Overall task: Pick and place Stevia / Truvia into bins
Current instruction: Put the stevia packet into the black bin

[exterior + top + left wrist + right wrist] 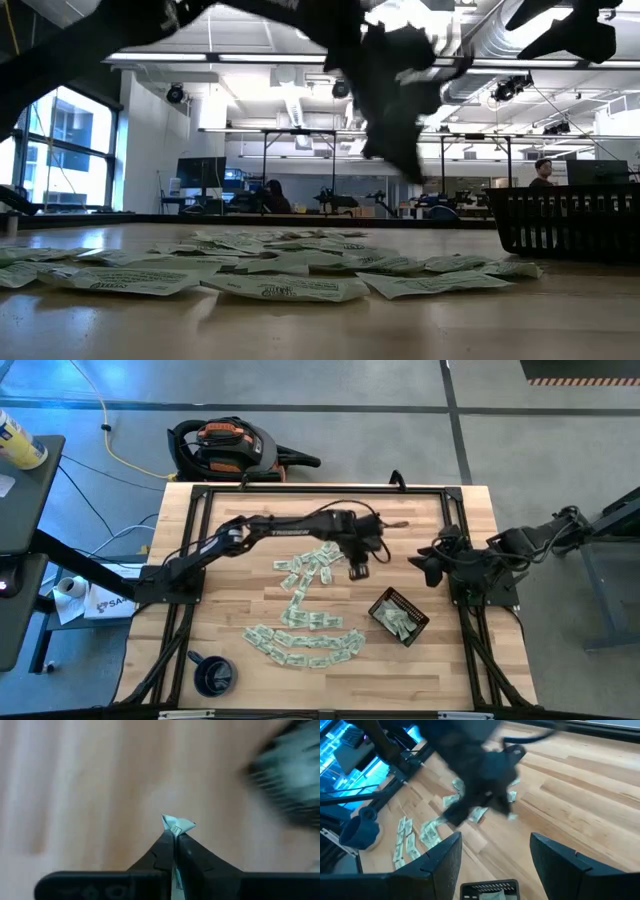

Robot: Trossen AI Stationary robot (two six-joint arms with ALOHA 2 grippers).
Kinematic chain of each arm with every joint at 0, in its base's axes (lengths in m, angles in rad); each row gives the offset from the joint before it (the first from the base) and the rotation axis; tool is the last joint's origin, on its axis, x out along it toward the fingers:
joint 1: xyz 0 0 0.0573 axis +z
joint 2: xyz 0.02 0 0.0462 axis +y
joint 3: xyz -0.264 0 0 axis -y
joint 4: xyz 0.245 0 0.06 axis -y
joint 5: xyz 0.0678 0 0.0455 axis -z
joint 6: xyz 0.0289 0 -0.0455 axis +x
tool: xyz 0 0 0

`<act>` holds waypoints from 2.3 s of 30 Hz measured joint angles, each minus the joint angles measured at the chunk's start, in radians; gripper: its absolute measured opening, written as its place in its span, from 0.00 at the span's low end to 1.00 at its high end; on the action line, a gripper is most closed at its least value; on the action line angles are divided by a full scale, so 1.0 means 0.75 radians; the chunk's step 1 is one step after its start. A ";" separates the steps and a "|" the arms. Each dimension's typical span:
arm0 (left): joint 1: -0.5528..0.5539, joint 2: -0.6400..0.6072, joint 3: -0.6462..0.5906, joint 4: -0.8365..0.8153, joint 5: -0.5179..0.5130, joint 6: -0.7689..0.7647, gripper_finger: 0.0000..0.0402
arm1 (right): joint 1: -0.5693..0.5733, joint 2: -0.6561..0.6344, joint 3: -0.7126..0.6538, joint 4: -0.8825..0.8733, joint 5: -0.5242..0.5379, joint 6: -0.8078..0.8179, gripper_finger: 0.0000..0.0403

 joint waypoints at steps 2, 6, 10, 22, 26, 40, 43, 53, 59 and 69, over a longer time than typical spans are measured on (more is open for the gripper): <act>-0.065 -0.020 0.000 0.054 0.046 -0.018 0.10 | 0.011 -0.001 0.000 -0.012 0.012 -0.001 0.56; -0.224 -0.034 -0.002 0.224 0.045 -0.044 0.07 | 0.026 -0.001 0.000 -0.029 0.015 -0.003 0.56; -0.349 0.018 -0.001 0.378 0.042 -0.085 0.08 | 0.052 -0.001 0.000 -0.028 0.018 -0.011 0.56; -0.397 0.108 -0.004 0.569 -0.298 -0.255 0.28 | 0.131 -0.007 0.000 -0.008 0.021 -0.005 0.56; -0.357 0.107 0.006 0.579 -0.286 -0.290 0.27 | 0.132 -0.007 0.000 -0.007 0.029 -0.004 0.56; -0.154 -0.016 0.003 -0.373 -0.471 -0.240 0.34 | 0.131 -0.007 0.000 -0.063 0.061 -0.004 0.56; -0.067 -0.008 -0.001 -0.371 -0.414 -0.291 0.42 | 0.131 -0.007 0.000 -0.063 0.087 -0.004 0.56; 0.070 0.055 -0.004 -0.325 -0.321 -0.268 0.69 | 0.130 -0.007 0.000 -0.069 0.089 0.035 0.56; 0.053 0.143 -0.002 -0.337 -0.312 -0.248 0.66 | 0.130 -0.006 0.000 -0.069 0.089 0.062 0.56; 0.044 0.152 -0.002 -0.389 -0.316 -0.252 0.25 | 0.130 -0.006 0.000 -0.079 0.105 0.077 0.56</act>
